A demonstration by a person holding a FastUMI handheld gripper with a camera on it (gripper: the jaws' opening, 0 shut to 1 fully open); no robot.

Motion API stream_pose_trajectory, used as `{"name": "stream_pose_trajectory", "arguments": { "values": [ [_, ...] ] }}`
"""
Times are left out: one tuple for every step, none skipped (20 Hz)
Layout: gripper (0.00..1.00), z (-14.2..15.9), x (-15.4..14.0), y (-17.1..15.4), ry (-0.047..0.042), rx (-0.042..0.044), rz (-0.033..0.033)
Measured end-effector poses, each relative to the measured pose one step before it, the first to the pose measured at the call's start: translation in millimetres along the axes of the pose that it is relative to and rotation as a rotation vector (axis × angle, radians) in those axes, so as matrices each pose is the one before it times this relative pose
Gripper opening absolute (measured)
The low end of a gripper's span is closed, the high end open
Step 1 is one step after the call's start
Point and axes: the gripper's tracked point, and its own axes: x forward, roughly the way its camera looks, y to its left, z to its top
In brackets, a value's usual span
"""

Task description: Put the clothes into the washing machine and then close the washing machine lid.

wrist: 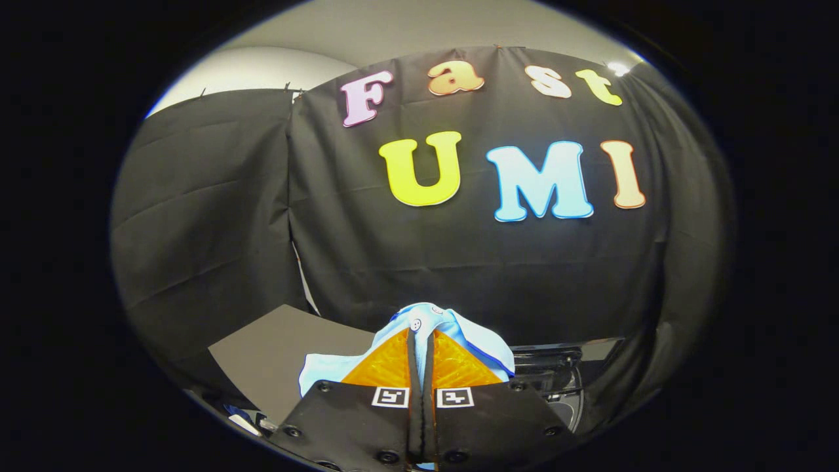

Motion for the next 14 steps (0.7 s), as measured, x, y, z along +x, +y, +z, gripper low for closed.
{"name": "stream_pose_trajectory", "arguments": {
  "values": [
    [0.02,-0.9,-1.74,-8.18,0.00073,0.00056,-0.01672],
    [0.02,-1.7,-1.56,-6.97,0.00296,0.00159,-0.01261],
    [0.01,-1.21,-1.36,-5.67,-0.00057,0.00112,-0.01181],
    [0.01,-2.25,-0.56,-6.51,0.00245,-0.0033,-0.01391],
    [0.01,-2.17,-0.62,-7.24,0.00241,-0.00462,-0.01388],
    [0.01,-3.35,-0.95,-5.68,0.00393,-0.00555,-0.01451],
    [0.01,-3.28,-0.06,-6.13,0.00534,-0.00556,-0.01439],
    [0.01,-3.99,0.45,-5.29,0.0039,-0.00387,-0.01285],
    [0.02,-3.61,1.47,-5.19,0.00612,-0.00278,-0.0121],
    [0.02,-5.0,0.86,-5.28,0.00681,-0.00172,-0.01268],
    [0.02,-3.88,1.1,-4.39,0.00845,0.00073,-0.01025],
    [0.02,-4.71,0.36,-2.91,0.00711,0.0031,-0.00608],
    [0.01,-4.74,1.76,-3.43,0.00957,0.00199,-0.00467],
    [0.01,-6.37,2.55,-1.8,0.0135,-0.00223,-0.0039]
  ]
}}
